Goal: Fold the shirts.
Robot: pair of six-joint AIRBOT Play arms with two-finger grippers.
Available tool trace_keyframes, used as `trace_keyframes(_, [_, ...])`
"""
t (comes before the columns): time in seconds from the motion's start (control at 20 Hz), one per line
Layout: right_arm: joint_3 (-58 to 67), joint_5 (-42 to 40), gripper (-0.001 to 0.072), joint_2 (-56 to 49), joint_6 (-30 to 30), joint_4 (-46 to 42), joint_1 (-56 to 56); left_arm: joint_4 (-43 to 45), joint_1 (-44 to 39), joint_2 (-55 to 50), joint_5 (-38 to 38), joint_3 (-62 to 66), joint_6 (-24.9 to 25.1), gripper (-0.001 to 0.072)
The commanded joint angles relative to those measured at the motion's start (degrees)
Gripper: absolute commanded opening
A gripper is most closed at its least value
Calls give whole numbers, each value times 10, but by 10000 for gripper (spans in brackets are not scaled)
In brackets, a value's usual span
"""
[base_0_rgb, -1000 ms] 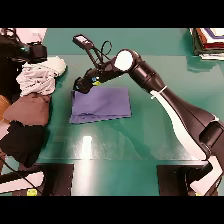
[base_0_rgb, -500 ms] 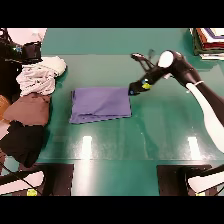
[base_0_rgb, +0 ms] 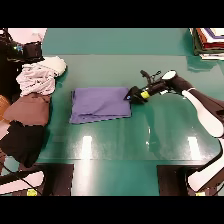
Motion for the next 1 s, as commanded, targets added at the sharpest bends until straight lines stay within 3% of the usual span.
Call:
trace_keyframes(0.0, [49,-15,572,-50,-11,49,47,-3,0,0,4,0,0,26])
trace_keyframes(0.05, [65,-15,557,-59,-11,49,61,-3,0,0,4,0,0,26])
trace_keyframes(0.15, [93,-14,352,-73,-32,48,83,-3,0,0,3,0,0,25])
trace_keyframes(0.2, [101,-14,159,-74,-44,47,90,-5,0,0,0,0,0,26])
trace_keyframes(0.25, [105,-18,16,-73,-51,47,91,-9,0,0,-3,0,0,26])
trace_keyframes(0.45, [102,-26,14,-43,-52,36,63,-27,-20,0,-7,0,2,25])
trace_keyframes(0.6, [18,-57,14,52,-48,-36,-5,-28,-73,0,-6,0,15,25])
trace_keyframes(0.95, [-194,-80,14,306,-45,-120,-341,-28,-162,0,25,0,14,26])
